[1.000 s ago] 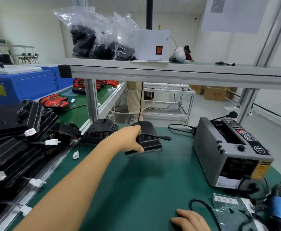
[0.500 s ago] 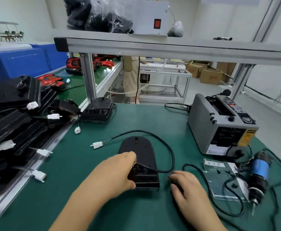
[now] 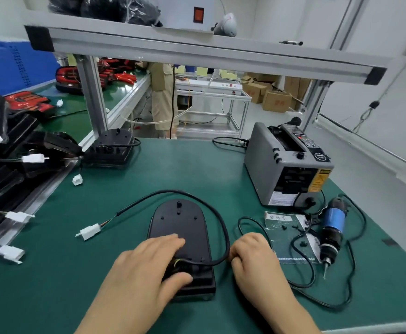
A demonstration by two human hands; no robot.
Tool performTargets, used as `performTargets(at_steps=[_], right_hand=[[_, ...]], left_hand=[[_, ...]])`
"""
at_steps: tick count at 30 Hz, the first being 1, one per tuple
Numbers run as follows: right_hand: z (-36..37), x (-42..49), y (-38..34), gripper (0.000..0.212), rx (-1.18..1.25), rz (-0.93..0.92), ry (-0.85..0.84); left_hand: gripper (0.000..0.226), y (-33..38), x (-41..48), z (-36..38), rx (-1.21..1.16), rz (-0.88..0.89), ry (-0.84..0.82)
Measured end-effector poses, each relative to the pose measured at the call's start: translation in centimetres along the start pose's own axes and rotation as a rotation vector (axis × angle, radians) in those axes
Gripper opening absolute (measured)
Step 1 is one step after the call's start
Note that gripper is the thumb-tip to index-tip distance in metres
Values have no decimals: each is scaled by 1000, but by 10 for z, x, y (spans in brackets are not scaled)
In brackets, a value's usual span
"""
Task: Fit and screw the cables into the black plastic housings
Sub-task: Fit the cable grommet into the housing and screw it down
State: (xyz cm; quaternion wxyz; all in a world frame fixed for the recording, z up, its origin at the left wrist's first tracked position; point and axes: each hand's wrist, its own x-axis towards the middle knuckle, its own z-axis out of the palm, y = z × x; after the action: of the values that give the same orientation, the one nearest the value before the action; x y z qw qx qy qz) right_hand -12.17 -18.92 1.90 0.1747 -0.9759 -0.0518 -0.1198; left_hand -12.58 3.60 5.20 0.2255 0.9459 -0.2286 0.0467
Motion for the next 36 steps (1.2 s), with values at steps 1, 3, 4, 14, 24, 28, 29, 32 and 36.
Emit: performTargets(at_steps=[1, 3, 4, 14, 24, 28, 29, 32, 36], right_hand=[[-1, -1, 0, 15, -11, -3, -5], [-4, -3, 1, 21, -23, -20, -31], [-6, -5, 2, 26, -18, -34, -51], [-52, 2, 43, 20, -92, 206, 55], [-82, 46, 120, 24, -768, 534, -120], [-72, 48, 129, 23, -810, 495, -127], [-71, 48, 130, 22, -816, 489, -120], [-74, 45, 128, 19, -750, 491, -73], [-88, 39, 104, 15, -363, 480, 82]], left_hand=[[68, 0, 0, 2, -71, -13, 43], [65, -3, 1, 10, -173, -17, 110], [65, -4, 1, 14, -197, -6, 145], [51, -9, -1, 29, -248, 67, 337], [49, -8, 1, 27, -270, 73, 317], [50, -7, 0, 26, -258, 78, 313], [50, -6, -1, 25, -254, 73, 312], [37, -4, -1, 23, -241, 59, 299], [37, -1, -3, 22, -239, 24, 293]])
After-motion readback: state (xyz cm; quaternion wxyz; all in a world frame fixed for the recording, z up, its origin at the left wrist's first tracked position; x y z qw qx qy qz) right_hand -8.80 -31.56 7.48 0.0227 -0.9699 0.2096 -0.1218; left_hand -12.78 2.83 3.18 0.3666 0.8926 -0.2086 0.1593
